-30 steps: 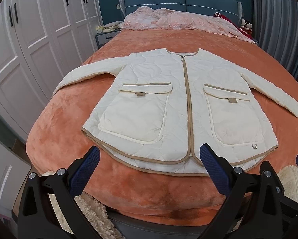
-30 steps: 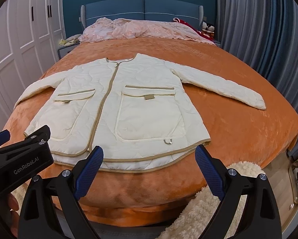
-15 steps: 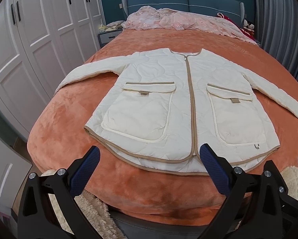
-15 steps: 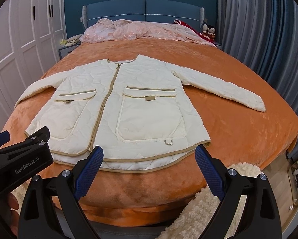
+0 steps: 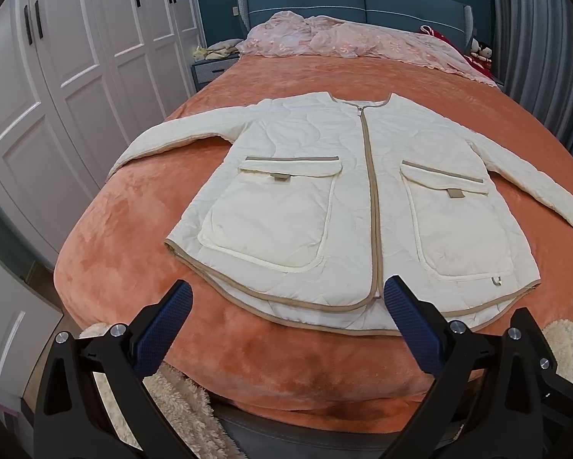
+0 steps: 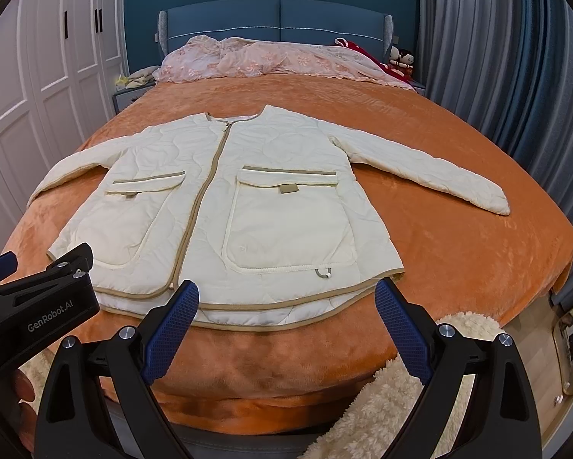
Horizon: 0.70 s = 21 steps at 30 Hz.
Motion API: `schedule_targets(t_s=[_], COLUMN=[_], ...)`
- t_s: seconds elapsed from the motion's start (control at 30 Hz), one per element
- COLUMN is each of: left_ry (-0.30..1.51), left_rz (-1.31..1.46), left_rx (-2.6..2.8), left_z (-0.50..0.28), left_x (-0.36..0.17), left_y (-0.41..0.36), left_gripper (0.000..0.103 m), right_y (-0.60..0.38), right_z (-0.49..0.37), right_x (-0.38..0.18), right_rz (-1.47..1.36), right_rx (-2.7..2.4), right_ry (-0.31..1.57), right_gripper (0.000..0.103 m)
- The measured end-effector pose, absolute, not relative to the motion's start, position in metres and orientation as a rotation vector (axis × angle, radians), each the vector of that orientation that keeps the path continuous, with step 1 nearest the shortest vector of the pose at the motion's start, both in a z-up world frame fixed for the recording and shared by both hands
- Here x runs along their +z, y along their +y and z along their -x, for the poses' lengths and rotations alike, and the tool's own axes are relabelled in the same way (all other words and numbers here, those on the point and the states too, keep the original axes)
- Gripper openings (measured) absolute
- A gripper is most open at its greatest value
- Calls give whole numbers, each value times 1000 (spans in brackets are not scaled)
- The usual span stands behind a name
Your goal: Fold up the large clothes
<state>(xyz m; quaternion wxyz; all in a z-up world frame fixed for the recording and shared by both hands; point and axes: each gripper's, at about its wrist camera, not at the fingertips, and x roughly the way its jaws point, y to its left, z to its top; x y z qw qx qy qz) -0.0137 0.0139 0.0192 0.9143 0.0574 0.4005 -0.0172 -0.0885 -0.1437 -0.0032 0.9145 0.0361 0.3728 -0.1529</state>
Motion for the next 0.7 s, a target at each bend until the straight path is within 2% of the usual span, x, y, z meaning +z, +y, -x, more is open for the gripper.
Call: schedule_targets(t_s=[0.7], left_ry=[827], left_rz=[-109], left_rx=[-28], left_z=[13], left_x=[17], left_y=[22], left_gripper=[98], right_y=[-143], right_z=[90], right_x=[-3], right_rz=[-71], right_rx=[-311], right_ry=[767], right_gripper=[91])
